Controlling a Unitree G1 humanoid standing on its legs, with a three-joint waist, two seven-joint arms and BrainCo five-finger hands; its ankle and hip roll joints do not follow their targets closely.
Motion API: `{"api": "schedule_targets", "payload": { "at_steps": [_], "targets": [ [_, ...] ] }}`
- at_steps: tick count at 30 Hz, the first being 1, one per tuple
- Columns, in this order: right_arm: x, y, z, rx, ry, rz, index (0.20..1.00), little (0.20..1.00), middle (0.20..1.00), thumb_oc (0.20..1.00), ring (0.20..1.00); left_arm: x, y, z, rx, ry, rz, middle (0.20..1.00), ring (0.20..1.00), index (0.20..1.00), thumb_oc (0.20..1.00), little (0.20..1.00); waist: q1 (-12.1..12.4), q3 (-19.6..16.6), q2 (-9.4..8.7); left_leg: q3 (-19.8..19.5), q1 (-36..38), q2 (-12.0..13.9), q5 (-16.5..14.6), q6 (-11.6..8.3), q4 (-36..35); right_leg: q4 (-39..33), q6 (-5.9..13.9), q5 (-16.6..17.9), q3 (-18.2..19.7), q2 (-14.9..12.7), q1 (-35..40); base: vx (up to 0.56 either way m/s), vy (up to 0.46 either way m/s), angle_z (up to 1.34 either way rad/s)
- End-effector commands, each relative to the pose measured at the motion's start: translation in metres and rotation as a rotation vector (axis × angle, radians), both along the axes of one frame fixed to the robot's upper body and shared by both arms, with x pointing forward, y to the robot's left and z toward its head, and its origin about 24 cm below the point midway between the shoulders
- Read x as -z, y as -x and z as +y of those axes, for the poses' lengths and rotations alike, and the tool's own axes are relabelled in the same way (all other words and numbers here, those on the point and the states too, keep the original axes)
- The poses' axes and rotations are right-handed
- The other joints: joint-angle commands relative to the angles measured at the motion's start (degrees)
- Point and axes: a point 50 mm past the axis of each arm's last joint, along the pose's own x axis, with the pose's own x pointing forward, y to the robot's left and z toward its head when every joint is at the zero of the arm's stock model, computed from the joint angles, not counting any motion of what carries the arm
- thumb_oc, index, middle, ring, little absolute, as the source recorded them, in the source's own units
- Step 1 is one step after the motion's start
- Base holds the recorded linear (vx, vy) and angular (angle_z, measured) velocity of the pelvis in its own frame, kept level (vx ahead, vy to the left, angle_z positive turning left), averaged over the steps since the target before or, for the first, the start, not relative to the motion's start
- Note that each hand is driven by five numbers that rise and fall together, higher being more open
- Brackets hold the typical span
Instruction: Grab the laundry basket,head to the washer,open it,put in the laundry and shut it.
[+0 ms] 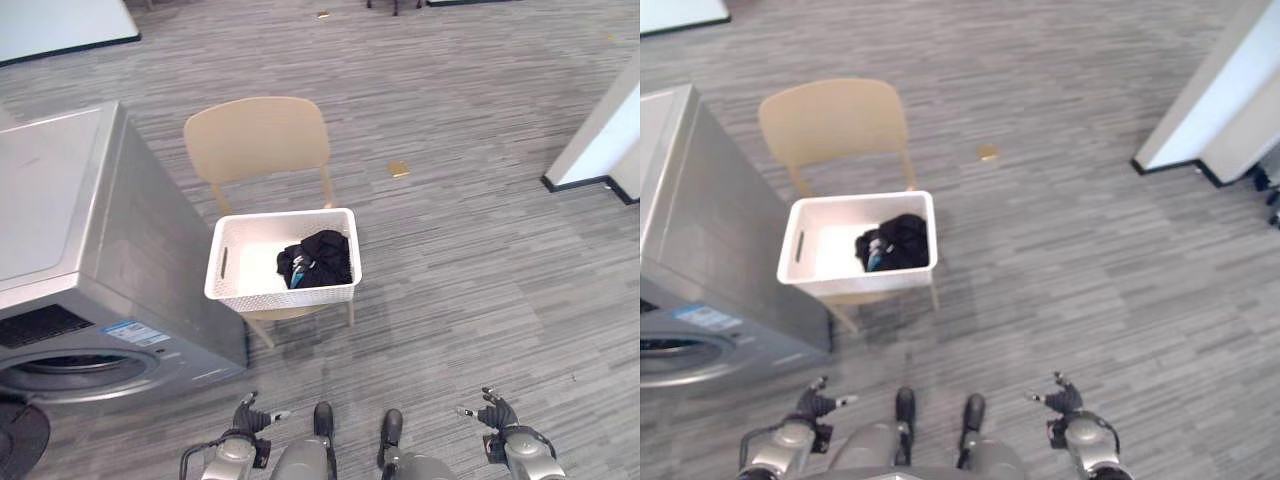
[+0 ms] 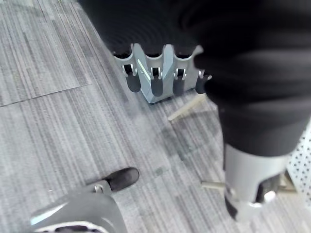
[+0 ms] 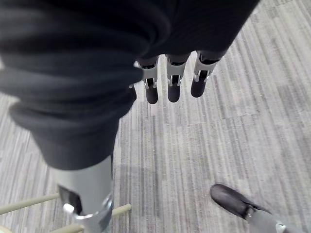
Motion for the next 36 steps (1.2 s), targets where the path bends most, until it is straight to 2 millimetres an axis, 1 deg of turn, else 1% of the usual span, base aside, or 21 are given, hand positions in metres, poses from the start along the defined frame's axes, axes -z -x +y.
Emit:
{"api": "schedule_targets", "payload": {
  "at_steps": [1,2,4,5,6,7,9,11,12,13,15,16,20,21,23,25,26,29,32,35,36],
  "targets": [
    [-0.003,0.003,0.003,-0.042,0.007,-0.036,1.000,1.000,1.000,1.000,1.000,-0.003,0.005,0.024,-0.067,-0.056,-0.002,1.000,1.000,1.000,1.000,1.000,0.6,-2.6,-3.14,3.7,-6.0,-3.5,9.8,2.01,0.1,-4.7,8.29,-1.9,0.1,-4.4,14.5,0.22,0.208,0.14],
    [-0.004,0.003,0.005,-0.041,-0.002,-0.041,1.000,1.000,1.000,1.000,1.000,-0.004,0.006,0.026,-0.076,-0.053,-0.003,1.000,1.000,1.000,1.000,1.000,0.5,-3.4,-3.37,6.4,-5.2,-3.3,8.5,2.93,0.8,-3.8,9.02,-2.5,-1.0,-5.8,15.7,0.22,0.218,-0.10],
    [-0.004,0.001,0.008,-0.037,-0.011,-0.052,1.000,1.000,1.000,1.000,1.000,-0.003,0.009,0.027,-0.091,-0.049,0.003,1.000,1.000,1.000,1.000,1.000,0.3,-4.3,-4.35,6.0,-5.2,-5.1,6.5,4.04,2.5,-0.5,9.83,-1.4,-2.2,-8.5,15.8,0.25,0.217,0.06],
    [-0.004,0.001,0.008,-0.037,-0.011,-0.052,1.000,1.000,1.000,1.000,1.000,-0.003,0.008,0.027,-0.091,-0.049,0.002,1.000,1.000,1.000,1.000,1.000,0.4,-4.5,-4.21,6.1,-5.5,-4.8,6.6,4.08,2.5,-0.7,9.80,-1.1,-2.0,-8.3,15.5,0.24,0.225,0.54],
    [-0.010,-0.008,0.014,-0.048,-0.020,-0.095,1.000,1.000,1.000,1.000,1.000,-0.004,0.010,0.031,-0.108,-0.049,0.002,1.000,1.000,1.000,1.000,1.000,0.5,-4.3,-4.75,5.9,-4.5,-6.1,4.7,5.30,2.7,4.7,10.40,1.4,-1.5,-10.3,14.1,0.19,0.217,0.42],
    [-0.013,-0.013,0.017,-0.055,-0.026,-0.122,1.000,1.000,1.000,1.000,1.000,-0.004,0.010,0.033,-0.103,-0.060,0.004,1.000,1.000,1.000,1.000,1.000,0.4,-4.0,-4.67,5.6,-3.6,-6.6,4.0,5.80,2.6,7.4,10.29,2.9,-0.5,-10.4,12.5,0.27,0.279,0.18],
    [-0.019,-0.020,0.019,-0.083,-0.021,-0.155,1.000,1.000,1.000,1.000,1.000,-0.006,0.008,0.036,-0.087,-0.080,-0.002,1.000,1.000,1.000,1.000,1.000,-0.6,-3.5,-3.99,4.6,-0.6,-7.4,2.8,6.26,1.1,10.0,9.65,3.1,1.3,-9.1,8.6,0.21,0.172,0.06],
    [-0.023,-0.025,0.020,-0.104,-0.010,-0.175,1.000,1.000,1.000,1.000,1.000,-0.007,0.006,0.036,-0.078,-0.089,-0.009,1.000,1.000,1.000,1.000,1.000,-1.3,-3.3,-3.42,3.7,1.2,-7.5,2.5,6.24,-0.3,9.7,9.16,3.1,1.7,-8.1,6.3,0.19,0.088,0.35],
    [-0.033,-0.035,0.020,-0.161,0.035,-0.216,1.000,1.000,1.000,1.000,1.000,-0.009,0.003,0.036,-0.071,-0.093,-0.023,1.000,1.000,1.000,1.000,1.000,-2.4,-2.8,-2.60,2.1,3.8,-7.9,1.9,6.21,-1.7,8.4,8.64,2.8,2.4,-6.5,2.8,0.15,0.030,0.32],
    [-0.033,-0.035,0.020,-0.163,0.036,-0.215,1.000,1.000,1.000,1.000,1.000,-0.009,0.004,0.036,-0.072,-0.093,-0.023,1.000,1.000,1.000,1.000,1.000,-2.7,-2.6,-2.57,1.8,4.2,-8.0,1.9,6.17,-1.8,8.6,8.65,2.5,2.2,-6.6,3.1,0.30,0.029,-0.06],
    [-0.062,-0.058,0.021,-0.293,0.148,-0.344,1.000,1.000,1.000,1.000,1.000,-0.012,-0.001,0.038,-0.052,-0.119,-0.041,1.000,1.000,1.000,1.000,1.000,-4.4,-1.2,-3.01,-1.7,7.0,-9.2,0.8,6.14,-2.3,4.8,8.90,4.0,6.2,-4.7,-0.3,0.22,-0.023,0.20],
    [-0.062,-0.058,0.021,-0.294,0.149,-0.343,1.000,1.000,1.000,1.000,1.000,-0.012,-0.001,0.038,-0.053,-0.118,-0.040,1.000,1.000,1.000,1.000,1.000,-4.5,-1.1,-2.94,-1.8,7.3,-9.2,0.7,6.13,-2.3,4.7,8.94,3.9,6.1,-4.7,0.0,0.13,-0.029,0.83],
    [-0.110,-0.085,0.027,-0.487,0.303,-0.526,1.000,1.000,1.000,1.000,1.000,-0.014,-0.002,0.042,-0.038,-0.148,-0.045,1.000,1.000,1.000,1.000,1.000,-5.1,-0.2,-3.71,-5.3,9.2,-10.7,-0.4,6.39,-2.4,2.3,9.51,6.6,9.5,-3.1,-3.0,0.14,-0.027,0.90],
    [-0.125,-0.093,0.035,-0.605,0.366,-0.578,1.000,1.000,1.000,1.000,1.000,-0.013,0.002,0.043,-0.041,-0.151,-0.043,1.000,1.000,1.000,1.000,1.000,-4.2,-0.1,-4.16,-6.2,9.1,-11.2,-0.5,6.51,-2.0,1.9,9.41,6.2,9.5,-3.3,-1.2,0.07,-0.038,0.69],
    [-0.137,-0.101,0.040,-0.679,0.424,-0.614,1.000,1.000,1.000,1.000,1.000,-0.013,0.002,0.042,-0.036,-0.153,-0.047,1.000,1.000,1.000,1.000,1.000,-3.4,-0.3,-4.29,-6.9,8.7,-11.6,-0.4,6.41,-2.1,0.7,9.30,6.1,9.6,-3.1,-0.4,0.00,-0.047,0.51],
    [-0.144,-0.107,0.045,-0.710,0.436,-0.638,1.000,1.000,1.000,1.000,1.000,-0.013,0.003,0.044,-0.050,-0.153,-0.045,1.000,1.000,1.000,1.000,1.000,-2.9,-0.4,-4.26,-7.3,8.3,-11.7,-0.3,6.27,-2.3,0.0,9.21,6.2,9.1,-3.1,-0.1,-0.01,-0.062,0.20],
    [-0.151,-0.118,0.057,-0.801,0.489,-0.651,1.000,1.000,1.000,1.000,1.000,-0.012,0.005,0.046,-0.072,-0.145,-0.045,1.000,1.000,1.000,1.000,1.000,-1.2,-0.2,-4.09,-8.1,7.2,-11.7,0.2,6.09,-2.4,-0.7,8.99,6.3,7.9,-3.2,-0.1,-0.02,-0.097,0.08],
    [-0.155,-0.127,0.068,-0.858,0.518,-0.659,1.000,1.000,1.000,1.000,1.000,-0.012,0.005,0.048,-0.091,-0.145,-0.038,1.000,1.000,1.000,1.000,1.000,-0.2,0.6,-4.11,-9.0,5.4,-11.8,0.8,5.90,-2.2,-1.1,8.71,6.2,6.6,-3.5,-0.6,-0.08,-0.059,0.29],
    [-0.160,-0.146,0.083,-0.937,0.616,-0.654,1.000,1.000,1.000,1.000,1.000,-0.019,-0.010,0.047,-0.096,-0.137,-0.092,1.000,1.000,1.000,1.000,1.000,1.5,2.9,-3.60,-11.3,0.2,-12.3,2.5,5.46,-1.8,-0.6,8.17,6.2,3.8,-4.1,-4.1,-0.18,-0.051,0.61],
    [-0.166,-0.156,0.082,-0.928,0.656,-0.655,1.000,1.000,1.000,1.000,1.000,-0.024,-0.019,0.048,-0.114,-0.132,-0.133,1.000,1.000,1.000,1.000,1.000,2.3,4.2,-3.40,-12.1,-2.7,-12.4,3.3,5.24,-1.4,0.0,7.96,6.3,2.4,-4.5,-6.4,-0.12,-0.015,0.26],
    [-0.167,-0.165,0.078,-0.923,0.724,-0.632,1.000,1.000,1.000,1.000,1.000,-0.028,-0.025,0.049,-0.136,-0.122,-0.163,1.000,1.000,1.000,1.000,1.000,3.1,5.3,-3.27,-13.0,-5.0,-12.3,4.1,4.93,-1.1,0.8,7.77,6.2,1.3,-4.9,-8.1,-0.09,0.001,0.36]
  ]
}}
